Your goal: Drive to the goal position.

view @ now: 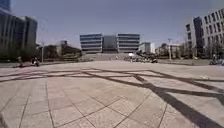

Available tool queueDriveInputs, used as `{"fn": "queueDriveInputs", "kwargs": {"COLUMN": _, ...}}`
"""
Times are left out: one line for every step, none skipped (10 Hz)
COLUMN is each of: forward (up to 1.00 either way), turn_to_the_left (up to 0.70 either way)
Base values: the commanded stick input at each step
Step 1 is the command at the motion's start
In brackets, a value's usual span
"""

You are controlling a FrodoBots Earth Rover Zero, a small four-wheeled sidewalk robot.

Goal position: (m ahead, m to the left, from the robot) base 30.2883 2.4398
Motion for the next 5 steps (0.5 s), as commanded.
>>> {"fn": "queueDriveInputs", "kwargs": {"forward": 1.00, "turn_to_the_left": 0.00}}
{"fn": "queueDriveInputs", "kwargs": {"forward": 1.00, "turn_to_the_left": 0.00}}
{"fn": "queueDriveInputs", "kwargs": {"forward": 1.00, "turn_to_the_left": 0.00}}
{"fn": "queueDriveInputs", "kwargs": {"forward": 1.00, "turn_to_the_left": 0.00}}
{"fn": "queueDriveInputs", "kwargs": {"forward": 1.00, "turn_to_the_left": 0.00}}
